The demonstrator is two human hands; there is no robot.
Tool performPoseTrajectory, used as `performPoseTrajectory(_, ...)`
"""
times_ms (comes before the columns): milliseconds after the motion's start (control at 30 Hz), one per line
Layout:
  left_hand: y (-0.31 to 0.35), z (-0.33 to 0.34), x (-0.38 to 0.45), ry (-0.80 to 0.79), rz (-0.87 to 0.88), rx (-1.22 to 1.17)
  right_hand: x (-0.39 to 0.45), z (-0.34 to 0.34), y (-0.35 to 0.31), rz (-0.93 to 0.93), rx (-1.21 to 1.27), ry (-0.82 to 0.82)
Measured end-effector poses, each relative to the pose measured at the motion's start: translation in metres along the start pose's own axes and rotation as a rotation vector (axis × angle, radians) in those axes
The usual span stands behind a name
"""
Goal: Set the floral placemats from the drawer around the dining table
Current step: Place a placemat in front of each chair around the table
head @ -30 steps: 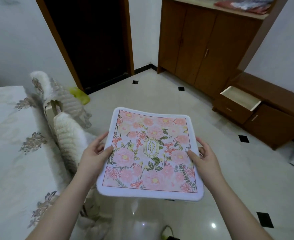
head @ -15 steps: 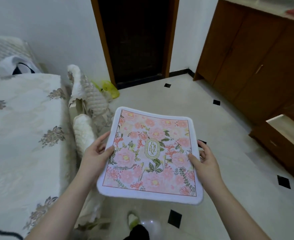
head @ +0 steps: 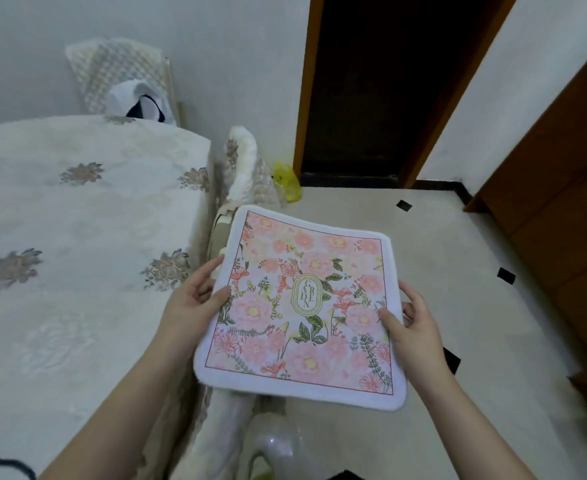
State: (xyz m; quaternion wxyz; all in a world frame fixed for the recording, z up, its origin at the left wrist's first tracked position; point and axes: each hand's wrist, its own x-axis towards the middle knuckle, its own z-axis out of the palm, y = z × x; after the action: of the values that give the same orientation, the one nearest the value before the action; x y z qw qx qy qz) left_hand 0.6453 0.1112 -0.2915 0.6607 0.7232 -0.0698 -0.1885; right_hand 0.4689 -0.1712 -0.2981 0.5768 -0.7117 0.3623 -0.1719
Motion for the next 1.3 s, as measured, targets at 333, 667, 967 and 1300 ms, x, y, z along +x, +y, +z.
performPoseTrajectory(333,-0.012,-0.048,-0.006,0.339,-0.075,-0.030,0.071,0.082,-0.029,-0.084,-0.088,-0.297)
performPoseTrajectory(667,-0.022,-0.043,-0.048,0.705,-0.180,0.015,0.138,0.151,-0.049,-0.147,-0.088,-0.755)
performPoseTrajectory(967,-0.032,-0.024,-0.101,1.085,-0.230,-0.130,0.143,0.221,-0.074,-0.253,-0.147,-1.115)
performPoseTrajectory(1300,-0.067,-0.041,-0.175,1.334,-0.266,-0.280,0.066,0.295,-0.082,-0.350,-0.261,-1.354)
